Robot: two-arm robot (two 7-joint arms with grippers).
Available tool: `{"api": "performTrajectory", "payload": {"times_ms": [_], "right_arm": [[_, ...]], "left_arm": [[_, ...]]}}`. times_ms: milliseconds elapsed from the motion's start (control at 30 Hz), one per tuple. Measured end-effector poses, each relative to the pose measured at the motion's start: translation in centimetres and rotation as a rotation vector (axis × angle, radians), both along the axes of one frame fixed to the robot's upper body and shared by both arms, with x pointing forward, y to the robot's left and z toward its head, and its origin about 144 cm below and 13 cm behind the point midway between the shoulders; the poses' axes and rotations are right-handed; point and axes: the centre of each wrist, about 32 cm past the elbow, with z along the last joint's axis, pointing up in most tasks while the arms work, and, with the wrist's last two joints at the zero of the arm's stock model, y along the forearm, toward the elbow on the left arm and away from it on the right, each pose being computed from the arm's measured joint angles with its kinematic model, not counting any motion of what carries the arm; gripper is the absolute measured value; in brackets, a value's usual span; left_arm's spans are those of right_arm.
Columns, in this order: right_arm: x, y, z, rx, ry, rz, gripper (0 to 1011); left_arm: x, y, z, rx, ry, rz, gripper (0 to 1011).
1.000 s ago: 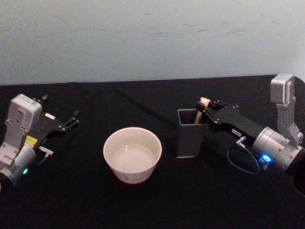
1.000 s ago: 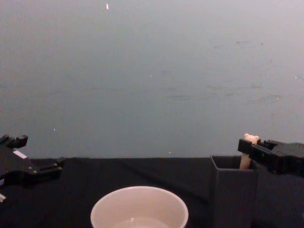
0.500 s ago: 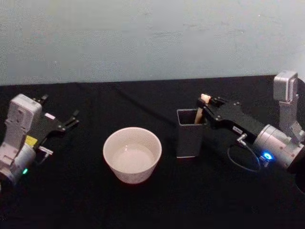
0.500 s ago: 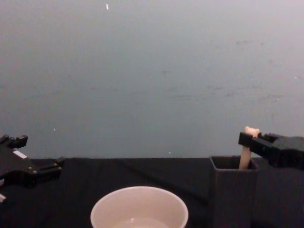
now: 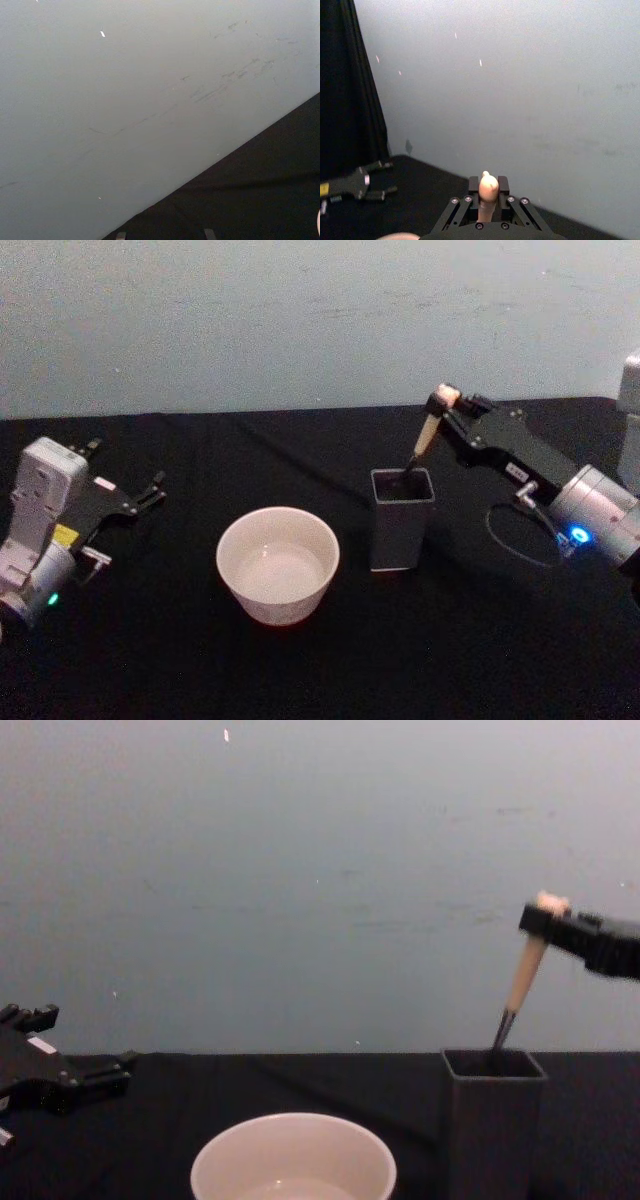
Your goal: Pick up the stirring spoon with one hand, stir inside the cup, then place it back in its original position.
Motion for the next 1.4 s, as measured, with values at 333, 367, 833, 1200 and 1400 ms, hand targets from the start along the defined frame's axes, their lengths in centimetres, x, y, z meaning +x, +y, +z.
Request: {"api": "performTrajectory", "payload": {"times_ms": [333,367,833,1200,1400], "right_arm": [[0.6,1.0,2.2,0.056,-0.088,0.019,216],[0.7,1.1,2.3,0.059,-0.091,0.022,216],[1.4,4.7,2.0,0.043,-0.099,0.156,216],[0.7,7.7,0.3,-0.091,-0.09,0.304,216],[0.3,8.8,-0.8,-0.148,-0.083,0.36,216]], "left_arm": [[0.0,0.0,0.0,0.0,0.0,0.0,1001],[0.0,0.0,0.0,0.0,0.0,0.0,1001],[0.0,0.0,0.0,0.0,0.0,0.0,1001],[0.0,0.0,0.0,0.0,0.0,0.0,1001],[0.0,0.0,0.0,0.0,0.0,0.0,1001]]}}
